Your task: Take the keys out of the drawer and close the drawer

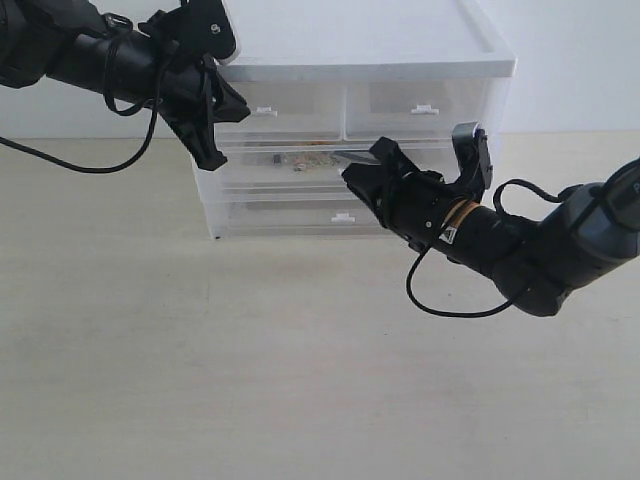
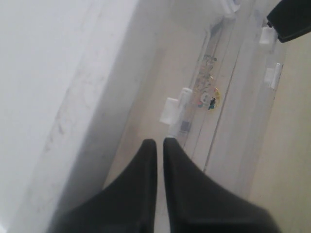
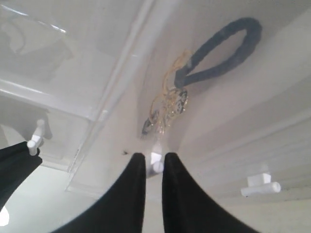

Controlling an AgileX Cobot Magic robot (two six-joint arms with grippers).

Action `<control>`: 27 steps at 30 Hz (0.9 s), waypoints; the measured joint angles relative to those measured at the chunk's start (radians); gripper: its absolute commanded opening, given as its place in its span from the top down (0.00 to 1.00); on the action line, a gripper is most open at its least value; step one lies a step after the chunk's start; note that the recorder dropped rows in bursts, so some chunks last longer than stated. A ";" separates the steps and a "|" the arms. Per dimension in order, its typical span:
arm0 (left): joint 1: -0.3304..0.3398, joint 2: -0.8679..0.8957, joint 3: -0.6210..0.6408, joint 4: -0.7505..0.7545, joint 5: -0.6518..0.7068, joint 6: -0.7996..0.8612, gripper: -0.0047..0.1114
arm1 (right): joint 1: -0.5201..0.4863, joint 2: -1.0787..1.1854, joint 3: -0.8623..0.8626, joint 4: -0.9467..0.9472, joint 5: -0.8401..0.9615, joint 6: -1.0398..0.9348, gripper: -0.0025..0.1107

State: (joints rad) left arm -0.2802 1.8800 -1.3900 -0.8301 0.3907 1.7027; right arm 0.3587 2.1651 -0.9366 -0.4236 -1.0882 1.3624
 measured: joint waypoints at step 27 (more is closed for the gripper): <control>0.000 0.000 0.000 0.000 0.000 0.000 0.92 | 0.000 0.000 0.002 -0.020 -0.006 -0.016 0.98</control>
State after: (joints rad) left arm -0.2802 1.8800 -1.3900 -0.8301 0.3907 1.7027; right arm 0.3587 2.1651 -0.9342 -0.4439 -1.0940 1.3467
